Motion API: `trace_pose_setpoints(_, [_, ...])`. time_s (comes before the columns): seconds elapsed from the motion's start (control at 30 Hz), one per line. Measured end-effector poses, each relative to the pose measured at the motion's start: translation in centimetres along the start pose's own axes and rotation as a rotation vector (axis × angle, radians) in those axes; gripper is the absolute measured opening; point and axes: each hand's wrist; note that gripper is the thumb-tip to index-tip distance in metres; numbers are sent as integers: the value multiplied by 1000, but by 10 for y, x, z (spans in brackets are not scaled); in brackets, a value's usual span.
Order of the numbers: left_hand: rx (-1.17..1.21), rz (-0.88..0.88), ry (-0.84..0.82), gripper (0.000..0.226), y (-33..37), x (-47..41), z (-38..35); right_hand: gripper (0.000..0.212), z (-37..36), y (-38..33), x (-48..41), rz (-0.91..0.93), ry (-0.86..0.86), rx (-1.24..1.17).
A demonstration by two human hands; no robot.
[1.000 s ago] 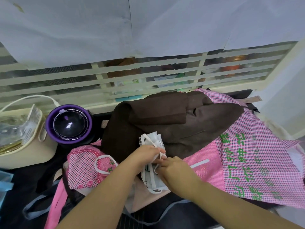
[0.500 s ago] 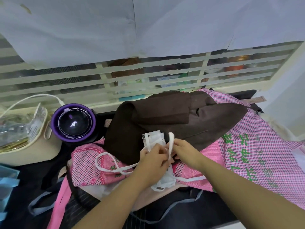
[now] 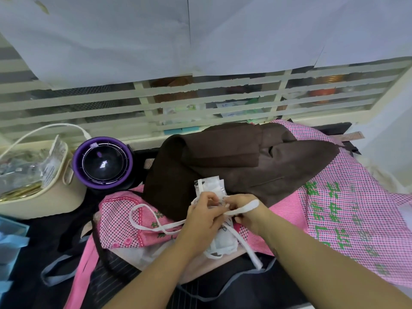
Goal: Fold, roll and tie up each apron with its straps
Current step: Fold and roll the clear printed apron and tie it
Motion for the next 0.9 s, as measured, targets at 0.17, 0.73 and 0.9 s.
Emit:
trace_pose_setpoints(0.17, [29, 35, -7, 30, 1, -1, 1, 20, 1, 5, 8, -73, -15, -518])
trace_pose_setpoints(0.73, [444, 395, 80, 13, 4, -4, 12, 50, 102, -28, 16, 171, 307, -491])
trace_pose_setpoints(0.9, [271, 386, 226, 20, 3, -3, 10, 60, 112, -18, 11, 333, 488, 389])
Point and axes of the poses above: each hand's wrist, its own x-axis away from the middle knuckle, its own z-axis out of the back of the hand, y = z × x, and after that the axes turned 6 degrees about x, right-handed
